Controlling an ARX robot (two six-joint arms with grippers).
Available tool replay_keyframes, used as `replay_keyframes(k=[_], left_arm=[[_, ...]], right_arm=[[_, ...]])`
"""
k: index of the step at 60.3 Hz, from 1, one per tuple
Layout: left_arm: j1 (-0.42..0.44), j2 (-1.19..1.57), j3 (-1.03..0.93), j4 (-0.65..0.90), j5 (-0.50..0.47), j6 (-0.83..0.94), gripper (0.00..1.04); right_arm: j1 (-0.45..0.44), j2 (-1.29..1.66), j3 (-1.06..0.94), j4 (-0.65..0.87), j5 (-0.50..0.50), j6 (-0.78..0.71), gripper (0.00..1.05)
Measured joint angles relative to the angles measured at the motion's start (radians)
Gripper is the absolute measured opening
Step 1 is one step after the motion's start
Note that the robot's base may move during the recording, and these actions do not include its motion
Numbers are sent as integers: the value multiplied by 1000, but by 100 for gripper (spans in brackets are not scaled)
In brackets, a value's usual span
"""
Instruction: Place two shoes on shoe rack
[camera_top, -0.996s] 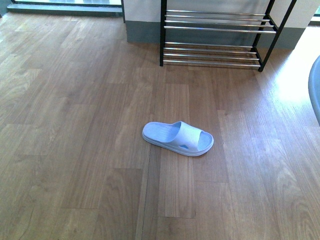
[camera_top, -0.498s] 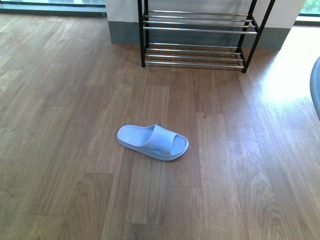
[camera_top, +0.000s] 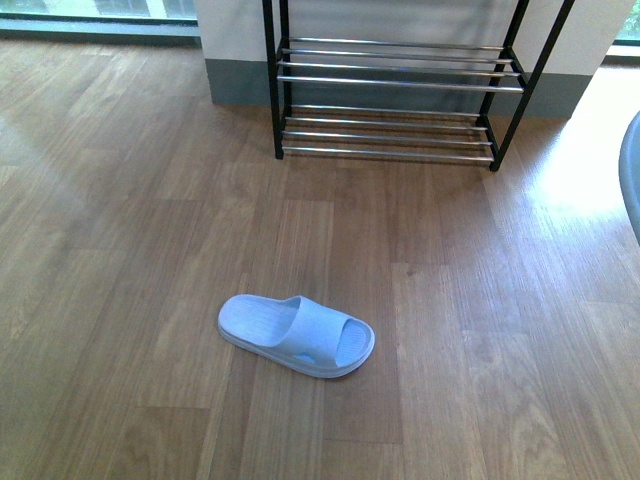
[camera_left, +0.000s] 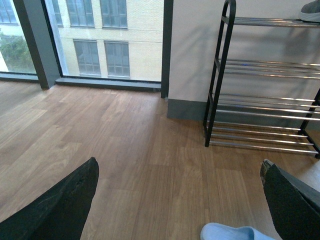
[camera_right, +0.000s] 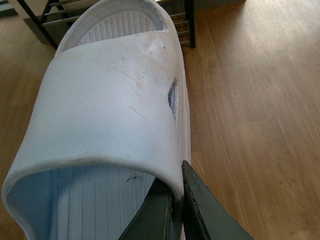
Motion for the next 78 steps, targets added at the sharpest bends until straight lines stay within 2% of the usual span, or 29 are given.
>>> replay_keyframes(k=[9,10,12,14,16,21,35,36,39,42,54,65,78], left_arm=[[0,0,0,0,0,0,95],[-7,8,3,-11,-28,-6,95],[-51,54,39,-109,-169,-32,95],[-85,117,70,-168,-270,-35,95],[-98,191,92,-178,-350,-32,95],[-102,379,116,-75,-417,40,95],[-158,937,229,402,-312,413,95],[-173,1036,261,467,-293,466,95],[-212,1231,338,528,-241,582,95],[-249,1404,413,526,-170,682,95],[-316,1777,648,434,-52,873,95],[-352,2101,872,297,-12,991,95],[-375,2419,1125,154,38,1012,95]], right_arm=[[0,0,0,0,0,0,2],[0,0,0,0,0,0,2],[0,0,0,0,-1,0,2],[0,0,0,0,-1,0,2],[0,0,0,0,-1,0,2],[0,0,0,0,-2,0,2],[0,0,0,0,-2,0,2],[0,0,0,0,-2,0,2],[0,0,0,0,-2,0,2],[0,0,0,0,-2,0,2],[0,0,0,0,-2,0,2],[0,0,0,0,-2,0,2],[0,0,0,0,-2,0,2]])
